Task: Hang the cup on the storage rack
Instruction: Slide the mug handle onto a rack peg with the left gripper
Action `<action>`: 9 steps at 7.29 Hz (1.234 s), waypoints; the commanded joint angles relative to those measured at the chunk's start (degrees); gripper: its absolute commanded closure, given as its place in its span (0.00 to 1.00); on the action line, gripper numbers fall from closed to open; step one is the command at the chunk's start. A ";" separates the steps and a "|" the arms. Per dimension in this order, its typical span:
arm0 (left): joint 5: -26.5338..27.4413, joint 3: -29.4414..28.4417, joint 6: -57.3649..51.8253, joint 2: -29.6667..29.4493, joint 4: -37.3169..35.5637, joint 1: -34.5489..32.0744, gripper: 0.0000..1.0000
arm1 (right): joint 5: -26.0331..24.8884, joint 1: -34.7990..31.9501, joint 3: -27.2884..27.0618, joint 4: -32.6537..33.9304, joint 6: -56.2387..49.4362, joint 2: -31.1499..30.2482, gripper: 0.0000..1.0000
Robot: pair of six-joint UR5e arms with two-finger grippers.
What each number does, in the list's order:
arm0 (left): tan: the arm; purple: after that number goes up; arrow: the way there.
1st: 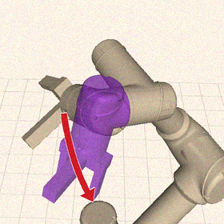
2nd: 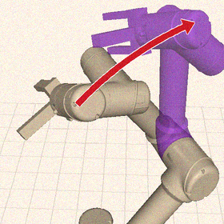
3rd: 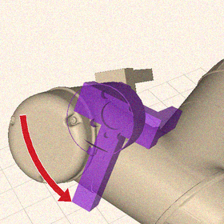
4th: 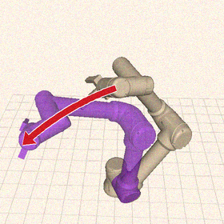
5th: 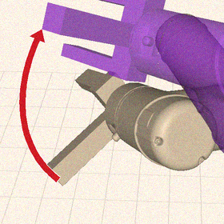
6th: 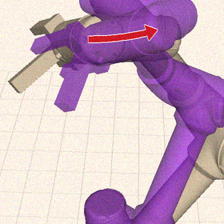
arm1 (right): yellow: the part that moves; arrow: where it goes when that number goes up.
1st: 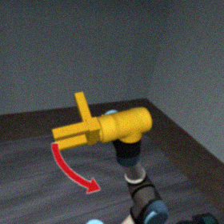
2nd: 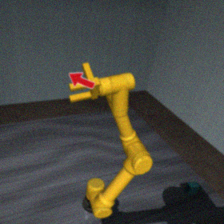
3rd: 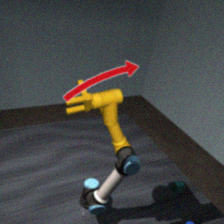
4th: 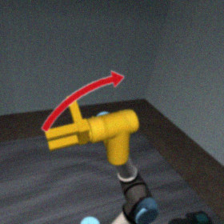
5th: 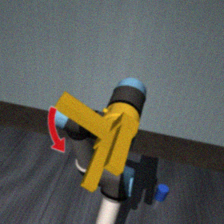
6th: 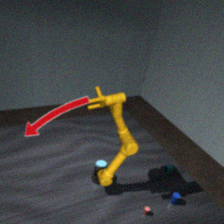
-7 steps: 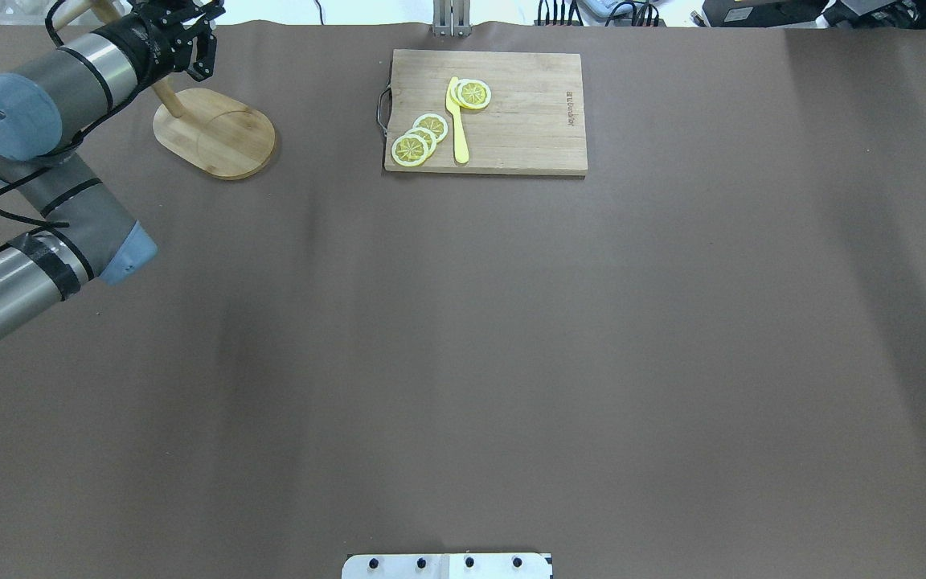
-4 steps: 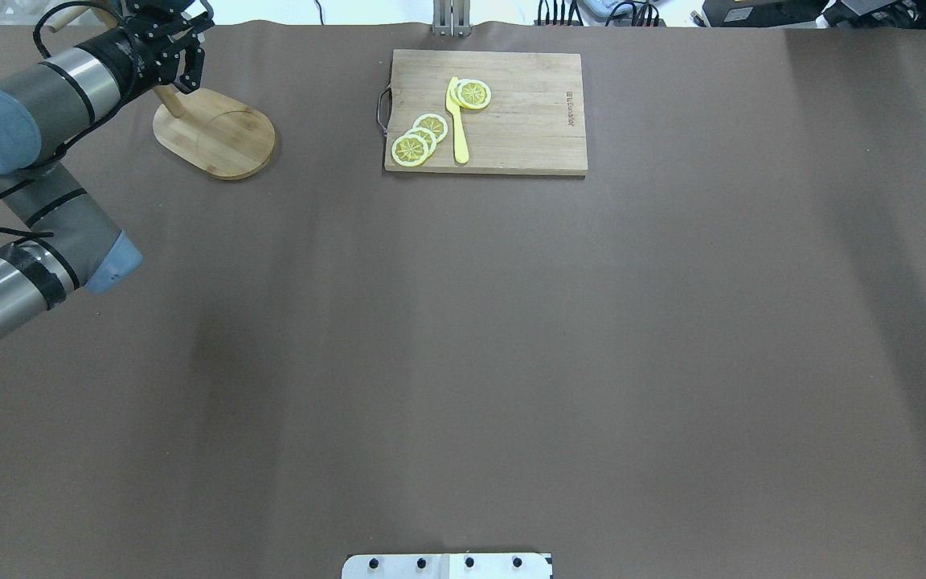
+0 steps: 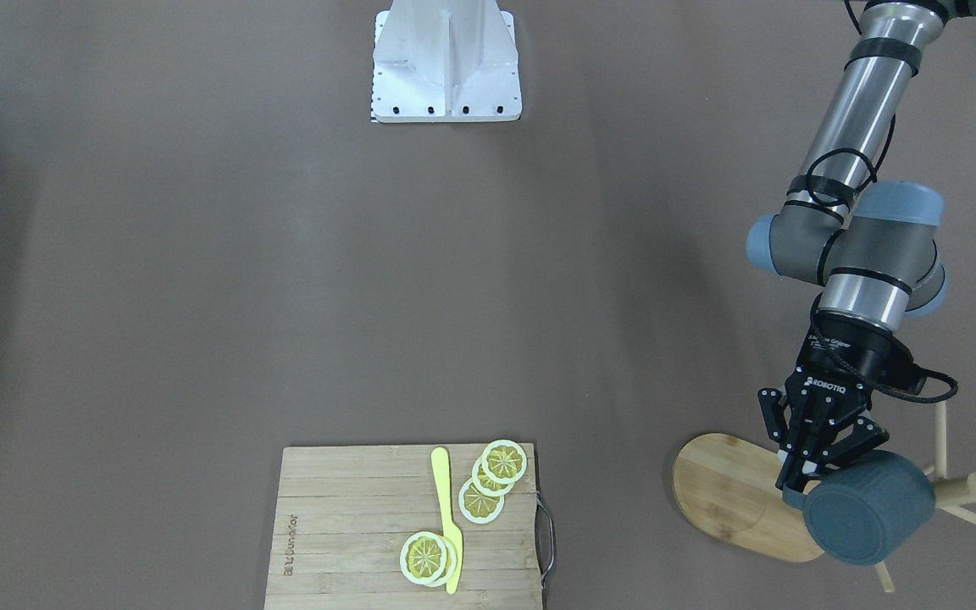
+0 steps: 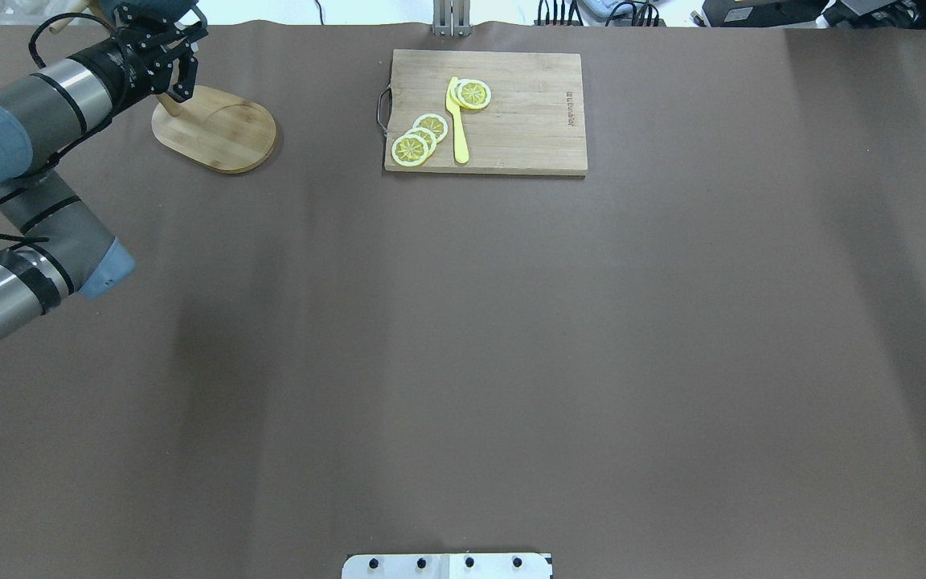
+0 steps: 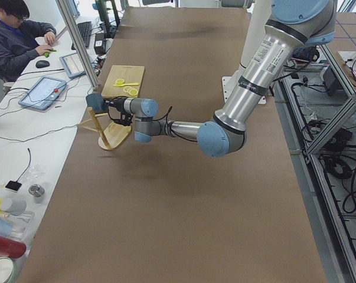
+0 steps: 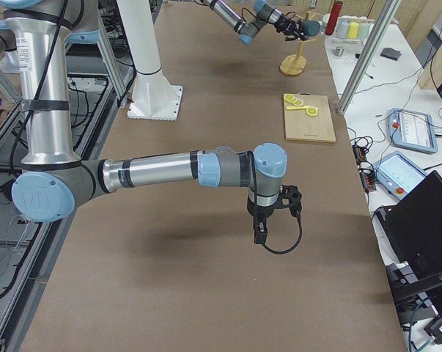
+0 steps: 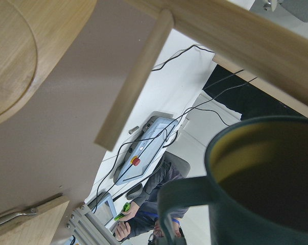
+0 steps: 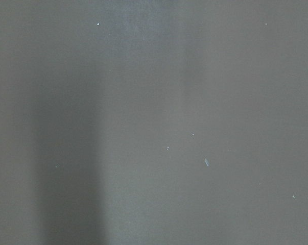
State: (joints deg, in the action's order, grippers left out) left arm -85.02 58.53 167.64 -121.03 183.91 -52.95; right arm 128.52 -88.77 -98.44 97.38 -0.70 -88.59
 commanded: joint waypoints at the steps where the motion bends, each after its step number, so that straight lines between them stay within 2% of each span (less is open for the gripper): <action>1: 0.03 -0.43 -0.29 0.01 0.22 0.13 1.00 | 0.07 0.00 0.00 0.00 0.00 0.00 0.00; 2: 0.11 -0.52 -0.47 0.01 0.22 0.22 0.99 | 0.07 0.00 0.00 0.00 0.00 0.00 0.00; 3: 0.11 -0.52 -0.56 0.01 0.22 0.22 0.86 | 0.07 0.00 0.00 0.00 0.09 0.09 0.00; 4: 0.29 -0.61 -1.00 0.01 0.22 0.30 0.24 | -0.02 0.00 0.00 0.00 0.09 0.18 0.00; 5: 0.29 -0.61 -2.48 -0.08 0.22 0.31 0.01 | -0.02 0.09 0.00 0.00 0.09 0.18 0.00; 9: 0.03 0.18 -2.76 0.09 0.66 0.31 0.01 | 0.07 0.09 0.09 0.00 0.09 0.18 0.00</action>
State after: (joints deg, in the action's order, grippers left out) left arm -84.83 58.18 165.04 -121.07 184.27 -52.65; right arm 128.56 -88.68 -98.39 97.38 -0.61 -88.35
